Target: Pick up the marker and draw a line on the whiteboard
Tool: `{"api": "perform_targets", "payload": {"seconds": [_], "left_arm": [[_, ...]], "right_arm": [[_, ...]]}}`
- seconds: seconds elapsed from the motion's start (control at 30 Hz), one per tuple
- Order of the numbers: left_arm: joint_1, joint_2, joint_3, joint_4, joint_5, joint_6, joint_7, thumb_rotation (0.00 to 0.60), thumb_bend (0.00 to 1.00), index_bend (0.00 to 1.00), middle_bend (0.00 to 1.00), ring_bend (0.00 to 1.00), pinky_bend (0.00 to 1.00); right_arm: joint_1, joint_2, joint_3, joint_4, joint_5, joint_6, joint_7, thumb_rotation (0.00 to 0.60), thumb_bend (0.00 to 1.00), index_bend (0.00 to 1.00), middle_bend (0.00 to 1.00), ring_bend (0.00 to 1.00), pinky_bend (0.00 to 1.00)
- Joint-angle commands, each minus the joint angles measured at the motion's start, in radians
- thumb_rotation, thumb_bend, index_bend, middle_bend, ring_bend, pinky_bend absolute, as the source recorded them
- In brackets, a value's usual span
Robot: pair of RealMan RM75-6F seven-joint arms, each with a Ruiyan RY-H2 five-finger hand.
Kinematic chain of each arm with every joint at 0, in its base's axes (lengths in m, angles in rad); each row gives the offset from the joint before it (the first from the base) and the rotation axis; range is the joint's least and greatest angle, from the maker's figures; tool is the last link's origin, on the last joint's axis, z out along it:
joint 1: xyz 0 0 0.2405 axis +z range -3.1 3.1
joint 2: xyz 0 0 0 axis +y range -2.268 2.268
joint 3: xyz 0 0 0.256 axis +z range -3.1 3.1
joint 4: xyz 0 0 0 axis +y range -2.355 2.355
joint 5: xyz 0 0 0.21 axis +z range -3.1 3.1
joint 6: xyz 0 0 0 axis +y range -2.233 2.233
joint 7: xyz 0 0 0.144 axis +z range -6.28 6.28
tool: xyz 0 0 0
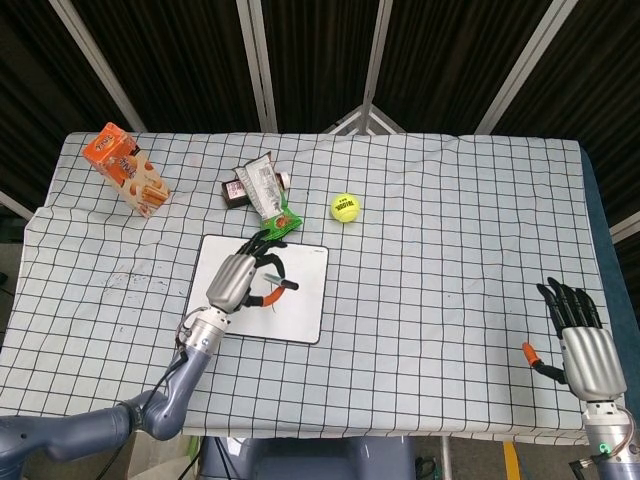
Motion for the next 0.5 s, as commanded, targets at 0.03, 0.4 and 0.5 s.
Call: {"api": "perform_targets", "payload": {"seconds": [0.03,0.4,0.5], "left_arm": [[-0.017,-0.019,-0.005,0.038,-0.015,-0.024,0.007,0.6,0.54,0.71,0.21,0.05,0.15],[-0.036,-0.066,0.005,0.117,-0.019,-0.04,-0.002,0.6,0.54,0.71,0.21,0.05,0.15],[-0.037,-0.072,0.007,0.124,-0.018,-0.041,-0.007,0.6,0.54,0.71,0.21,0.05,0.15]], "right_arm": [[0.001,0.0,0.0,0.0,0.003,-0.003,0.002,0.6,0.33,0.0,0.0,0.0,0.0],[0.001,0.004,0.0,-0.004,0.005,-0.007,0.008,0.6,0.33,0.0,0.0,0.0,0.0],[0.001,0.004,0.0,-0.005,0.006,-0.008,0.009,0.6,0.33,0.0,0.0,0.0,0.0]]}}
